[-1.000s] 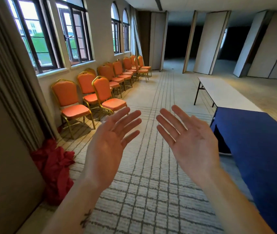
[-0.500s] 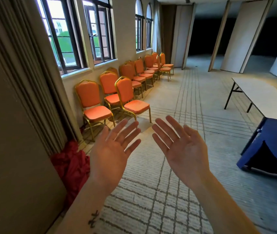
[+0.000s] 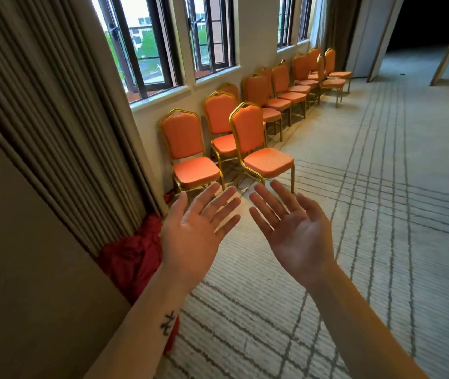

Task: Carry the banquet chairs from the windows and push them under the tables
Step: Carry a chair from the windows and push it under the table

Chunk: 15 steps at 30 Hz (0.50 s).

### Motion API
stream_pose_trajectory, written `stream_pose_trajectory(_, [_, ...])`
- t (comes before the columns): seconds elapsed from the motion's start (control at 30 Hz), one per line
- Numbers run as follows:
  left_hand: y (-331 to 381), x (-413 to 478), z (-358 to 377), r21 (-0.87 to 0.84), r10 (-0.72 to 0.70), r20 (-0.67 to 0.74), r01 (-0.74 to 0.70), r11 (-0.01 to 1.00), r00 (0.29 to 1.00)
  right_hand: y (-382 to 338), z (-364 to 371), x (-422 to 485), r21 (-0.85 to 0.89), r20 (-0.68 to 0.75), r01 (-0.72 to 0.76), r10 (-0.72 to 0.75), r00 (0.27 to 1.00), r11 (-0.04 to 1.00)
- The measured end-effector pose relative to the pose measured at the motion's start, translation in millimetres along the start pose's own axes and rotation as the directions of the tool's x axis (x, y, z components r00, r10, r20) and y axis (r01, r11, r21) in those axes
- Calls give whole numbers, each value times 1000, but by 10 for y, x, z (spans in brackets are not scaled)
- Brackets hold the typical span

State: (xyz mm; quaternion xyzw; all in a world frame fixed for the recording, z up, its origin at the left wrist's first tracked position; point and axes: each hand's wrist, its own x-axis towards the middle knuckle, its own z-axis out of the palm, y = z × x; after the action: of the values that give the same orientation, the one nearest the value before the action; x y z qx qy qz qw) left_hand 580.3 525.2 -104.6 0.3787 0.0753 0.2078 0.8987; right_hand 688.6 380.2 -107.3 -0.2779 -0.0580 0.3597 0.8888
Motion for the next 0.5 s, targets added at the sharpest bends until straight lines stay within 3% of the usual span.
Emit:
stream_pose_trajectory(0.23, [210,1175,-369,-8,54,-83,-55,998,995,-58,63,1370,-30,29,-84,84,996,996])
stream_pose_trajectory(0.5, [552,3028,-1446,-16,15,-127,-17,1000,992,444,178,3468,-107,-47,-132,127,991,985])
